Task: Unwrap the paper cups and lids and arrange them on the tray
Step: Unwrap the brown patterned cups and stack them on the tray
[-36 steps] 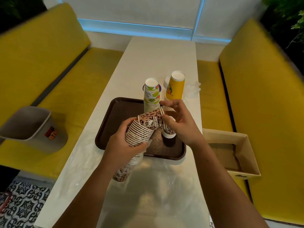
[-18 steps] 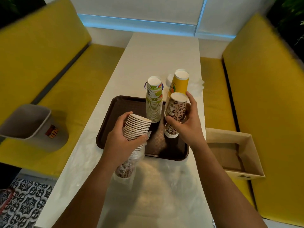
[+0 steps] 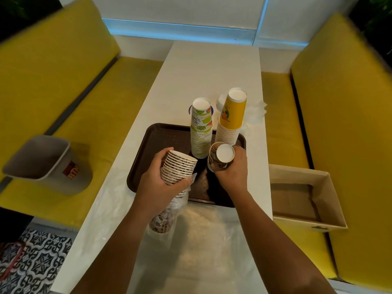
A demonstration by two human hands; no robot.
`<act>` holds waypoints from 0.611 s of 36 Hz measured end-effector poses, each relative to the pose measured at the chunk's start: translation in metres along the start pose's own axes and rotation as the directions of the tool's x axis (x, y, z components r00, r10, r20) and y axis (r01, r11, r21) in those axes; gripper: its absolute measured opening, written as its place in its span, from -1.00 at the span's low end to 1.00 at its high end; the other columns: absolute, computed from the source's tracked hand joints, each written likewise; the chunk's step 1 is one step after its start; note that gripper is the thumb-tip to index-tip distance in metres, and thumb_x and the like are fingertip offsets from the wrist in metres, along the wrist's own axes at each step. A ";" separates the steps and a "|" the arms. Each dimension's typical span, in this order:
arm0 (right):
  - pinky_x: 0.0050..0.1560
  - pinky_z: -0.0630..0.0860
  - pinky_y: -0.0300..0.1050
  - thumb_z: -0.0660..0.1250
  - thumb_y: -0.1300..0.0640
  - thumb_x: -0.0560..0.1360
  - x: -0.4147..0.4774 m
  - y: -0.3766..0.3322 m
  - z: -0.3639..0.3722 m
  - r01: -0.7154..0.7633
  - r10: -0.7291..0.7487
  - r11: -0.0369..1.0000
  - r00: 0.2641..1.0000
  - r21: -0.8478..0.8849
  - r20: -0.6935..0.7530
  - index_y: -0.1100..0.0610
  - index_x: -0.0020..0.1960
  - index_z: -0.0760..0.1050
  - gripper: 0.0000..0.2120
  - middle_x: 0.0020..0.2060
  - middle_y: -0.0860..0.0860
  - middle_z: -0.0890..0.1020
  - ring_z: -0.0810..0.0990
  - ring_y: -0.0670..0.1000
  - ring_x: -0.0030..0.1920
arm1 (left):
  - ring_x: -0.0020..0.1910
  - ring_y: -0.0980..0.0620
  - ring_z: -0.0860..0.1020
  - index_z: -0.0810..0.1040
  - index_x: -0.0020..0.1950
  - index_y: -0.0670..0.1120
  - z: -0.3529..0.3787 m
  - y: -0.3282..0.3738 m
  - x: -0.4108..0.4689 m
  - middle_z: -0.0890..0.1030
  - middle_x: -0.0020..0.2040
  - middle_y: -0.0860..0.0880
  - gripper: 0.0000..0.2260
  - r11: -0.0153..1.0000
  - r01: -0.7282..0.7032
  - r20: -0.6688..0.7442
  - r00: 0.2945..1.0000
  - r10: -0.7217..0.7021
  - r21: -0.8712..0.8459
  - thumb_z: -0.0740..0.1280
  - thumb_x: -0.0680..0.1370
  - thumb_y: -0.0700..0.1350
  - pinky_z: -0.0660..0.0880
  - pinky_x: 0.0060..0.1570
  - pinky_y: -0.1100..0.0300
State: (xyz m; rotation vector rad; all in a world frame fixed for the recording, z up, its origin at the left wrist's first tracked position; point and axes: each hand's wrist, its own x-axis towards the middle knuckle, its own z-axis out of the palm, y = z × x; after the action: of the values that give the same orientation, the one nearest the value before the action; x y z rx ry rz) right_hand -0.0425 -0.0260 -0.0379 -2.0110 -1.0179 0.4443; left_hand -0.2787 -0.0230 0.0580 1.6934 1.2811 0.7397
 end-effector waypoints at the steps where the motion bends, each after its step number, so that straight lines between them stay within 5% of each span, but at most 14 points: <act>1: 0.31 0.59 0.10 0.67 -0.11 0.29 0.000 0.000 -0.001 0.005 -0.004 1.000 1.000 -0.015 0.010 -0.02 0.38 0.38 -0.23 0.26 -0.02 0.53 0.53 0.02 0.28 | 0.14 0.41 0.51 0.31 0.49 0.27 0.000 0.000 0.000 0.52 0.19 0.32 -0.25 1.000 0.002 0.000 1.000 -0.002 0.002 0.62 0.40 0.11 0.56 -0.10 0.46; 10: 0.37 0.52 0.21 0.55 -0.29 0.35 0.011 0.001 -0.001 -0.019 0.074 0.947 0.984 -0.321 0.161 0.07 0.45 0.30 -0.16 0.34 0.11 0.42 0.45 0.18 0.37 | 0.13 0.41 0.52 0.30 0.50 0.27 -0.003 -0.001 0.003 0.51 0.17 0.33 -0.24 1.000 0.014 0.009 1.000 -0.014 0.019 0.61 0.40 0.14 0.57 -0.11 0.44; 13: 0.36 0.53 0.18 0.54 -0.31 0.37 0.011 0.007 0.005 -0.060 0.110 0.956 0.981 -0.286 0.162 0.08 0.44 0.32 -0.17 0.31 0.12 0.44 0.46 0.19 0.36 | 0.14 0.34 0.55 0.30 0.50 0.28 -0.002 0.000 0.002 0.52 0.18 0.32 -0.23 1.000 0.018 0.016 1.000 -0.019 0.015 0.60 0.39 0.16 0.59 -0.09 0.40; 18: 0.35 0.54 0.19 0.57 -0.23 0.39 0.009 0.007 0.006 -0.084 0.119 0.970 0.982 -0.228 0.147 0.11 0.44 0.32 -0.20 0.31 0.12 0.44 0.48 0.19 0.36 | 0.12 0.50 0.48 0.32 0.52 0.24 0.000 0.003 0.001 0.52 0.16 0.35 -0.24 1.000 0.016 0.014 1.000 -0.017 0.025 0.60 0.41 0.14 0.53 -0.11 0.51; 22: 0.38 0.52 0.09 0.56 -0.12 0.45 -0.002 -0.012 -0.007 -0.022 0.022 0.993 1.000 -0.114 0.000 0.08 0.49 0.28 -0.24 0.38 0.07 0.37 0.42 0.12 0.40 | 0.10 0.49 0.50 0.34 0.56 0.19 -0.002 0.004 -0.001 0.55 0.14 0.33 -0.23 0.999 0.019 0.010 1.000 -0.020 0.034 0.60 0.41 0.12 0.53 -0.09 0.51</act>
State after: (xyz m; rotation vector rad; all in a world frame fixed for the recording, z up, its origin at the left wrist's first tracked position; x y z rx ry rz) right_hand -0.0461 -0.0273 -0.0242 -2.1251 -1.0431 0.4070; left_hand -0.2791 -0.0234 0.0628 1.7073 1.3082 0.7005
